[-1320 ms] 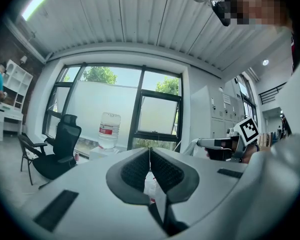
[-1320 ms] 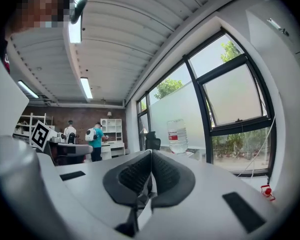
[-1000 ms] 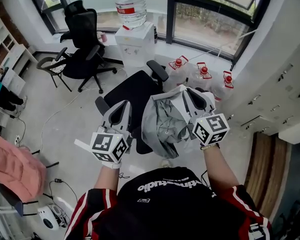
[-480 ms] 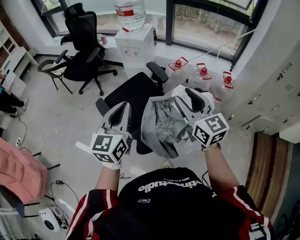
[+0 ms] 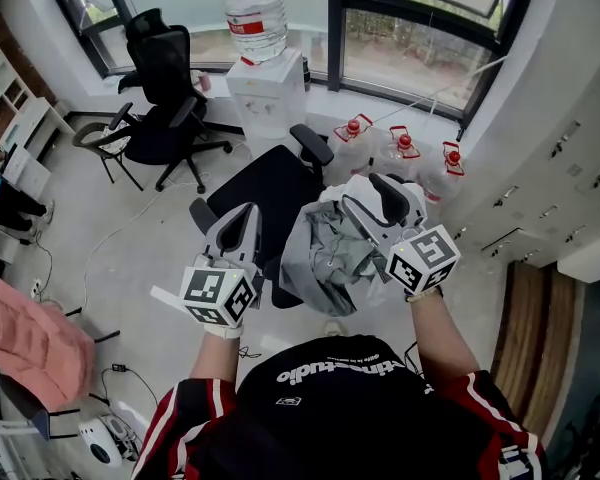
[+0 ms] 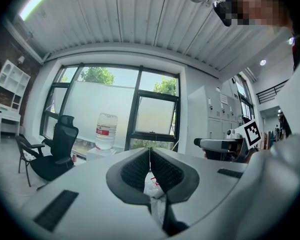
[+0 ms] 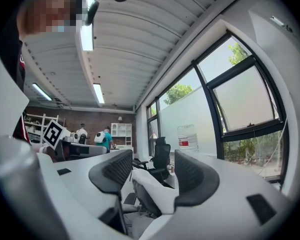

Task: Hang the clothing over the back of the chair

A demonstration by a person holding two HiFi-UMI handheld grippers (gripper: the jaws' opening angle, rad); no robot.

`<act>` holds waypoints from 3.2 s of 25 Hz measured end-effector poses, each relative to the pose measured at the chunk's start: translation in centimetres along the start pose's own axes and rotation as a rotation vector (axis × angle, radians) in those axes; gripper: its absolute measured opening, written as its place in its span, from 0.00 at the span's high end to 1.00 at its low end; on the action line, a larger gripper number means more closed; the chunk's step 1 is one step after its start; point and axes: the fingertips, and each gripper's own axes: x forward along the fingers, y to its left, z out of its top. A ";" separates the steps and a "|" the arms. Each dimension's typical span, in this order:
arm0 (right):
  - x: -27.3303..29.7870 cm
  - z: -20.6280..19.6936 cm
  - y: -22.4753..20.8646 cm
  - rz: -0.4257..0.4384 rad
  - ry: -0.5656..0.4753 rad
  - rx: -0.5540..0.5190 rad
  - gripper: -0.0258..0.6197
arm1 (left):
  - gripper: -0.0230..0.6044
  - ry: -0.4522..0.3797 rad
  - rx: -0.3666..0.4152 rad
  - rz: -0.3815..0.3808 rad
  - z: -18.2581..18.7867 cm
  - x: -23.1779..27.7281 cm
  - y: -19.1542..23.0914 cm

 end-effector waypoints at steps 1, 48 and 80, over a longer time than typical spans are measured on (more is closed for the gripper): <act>0.0 0.0 0.0 -0.001 0.001 -0.002 0.54 | 0.92 -0.001 0.000 0.000 0.0 0.0 0.0; 0.7 -1.4 1.8 -0.082 -0.013 -0.027 0.90 | 0.92 -0.026 0.017 0.021 0.5 -1.1 1.0; 0.8 -2.8 1.6 -0.105 -0.020 -0.135 0.95 | 0.92 -0.019 0.014 0.024 -0.1 -0.5 0.6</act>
